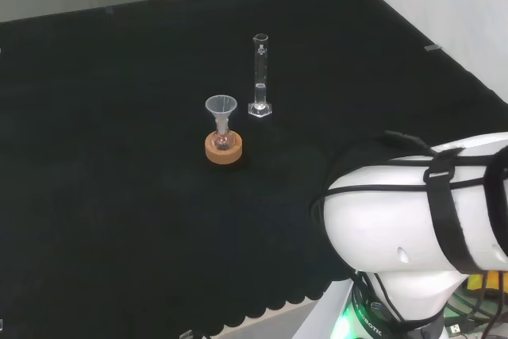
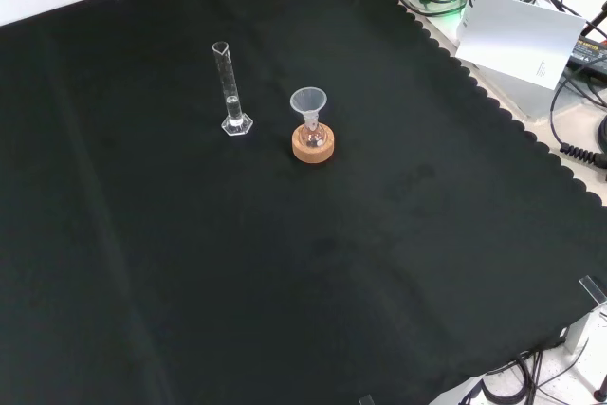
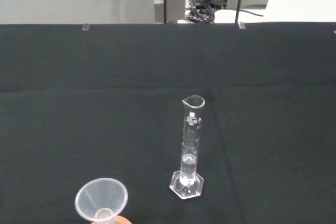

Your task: Pick up the graduated cylinder.

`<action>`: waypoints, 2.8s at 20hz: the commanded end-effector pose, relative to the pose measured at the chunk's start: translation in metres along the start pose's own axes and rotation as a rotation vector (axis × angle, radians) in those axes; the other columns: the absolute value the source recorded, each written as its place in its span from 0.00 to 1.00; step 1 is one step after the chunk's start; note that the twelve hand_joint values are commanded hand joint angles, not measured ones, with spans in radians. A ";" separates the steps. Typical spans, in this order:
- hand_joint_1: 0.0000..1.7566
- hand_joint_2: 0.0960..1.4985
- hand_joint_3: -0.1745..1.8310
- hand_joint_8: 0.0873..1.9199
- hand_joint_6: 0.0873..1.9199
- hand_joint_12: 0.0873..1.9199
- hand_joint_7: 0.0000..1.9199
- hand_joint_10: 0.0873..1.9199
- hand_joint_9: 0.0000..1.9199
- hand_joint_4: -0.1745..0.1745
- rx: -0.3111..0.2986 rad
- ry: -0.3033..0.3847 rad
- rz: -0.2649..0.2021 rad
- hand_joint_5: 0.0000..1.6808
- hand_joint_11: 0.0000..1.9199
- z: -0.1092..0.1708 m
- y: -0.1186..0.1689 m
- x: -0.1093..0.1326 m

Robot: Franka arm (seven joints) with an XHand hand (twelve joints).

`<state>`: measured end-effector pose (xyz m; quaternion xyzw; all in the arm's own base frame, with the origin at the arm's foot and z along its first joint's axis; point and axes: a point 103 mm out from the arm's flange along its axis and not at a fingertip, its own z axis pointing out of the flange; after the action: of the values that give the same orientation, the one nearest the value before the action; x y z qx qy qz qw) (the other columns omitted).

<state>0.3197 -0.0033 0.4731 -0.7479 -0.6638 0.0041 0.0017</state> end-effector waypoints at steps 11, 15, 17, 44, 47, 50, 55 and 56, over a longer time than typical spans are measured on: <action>0.03 0.86 0.09 0.26 0.00 0.70 0.02 0.33 0.13 0.43 0.034 0.099 0.038 0.17 0.08 0.091 0.113 -0.082; 0.04 0.86 0.09 0.26 0.00 0.70 0.03 0.33 0.13 0.42 0.023 0.120 0.031 0.17 0.08 0.109 0.153 -0.095; 0.05 0.85 0.09 0.26 0.00 0.70 0.03 0.33 0.14 0.42 0.014 0.133 0.012 0.17 0.08 0.118 0.167 -0.098; 0.24 0.74 0.05 0.30 0.00 0.70 0.08 0.32 0.20 0.43 0.073 0.344 -0.076 0.18 0.10 0.249 0.210 -0.104; 0.24 0.74 0.04 0.30 0.00 0.70 0.08 0.32 0.20 0.43 0.065 0.353 -0.083 0.18 0.10 0.250 0.209 -0.103; 0.24 0.74 0.04 0.30 0.00 0.70 0.08 0.32 0.20 0.43 0.058 0.384 -0.098 0.18 0.10 0.257 0.207 -0.104; 0.26 0.73 0.04 0.30 0.00 0.70 0.09 0.32 0.21 0.43 0.018 0.474 -0.143 0.18 0.10 0.270 0.204 -0.109; 0.26 0.73 0.04 0.31 0.00 0.70 0.10 0.32 0.21 0.43 0.009 0.492 -0.154 0.19 0.10 0.273 0.203 -0.109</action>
<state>0.5061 -0.1333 0.2149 -0.6967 -0.6900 -0.1207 0.1546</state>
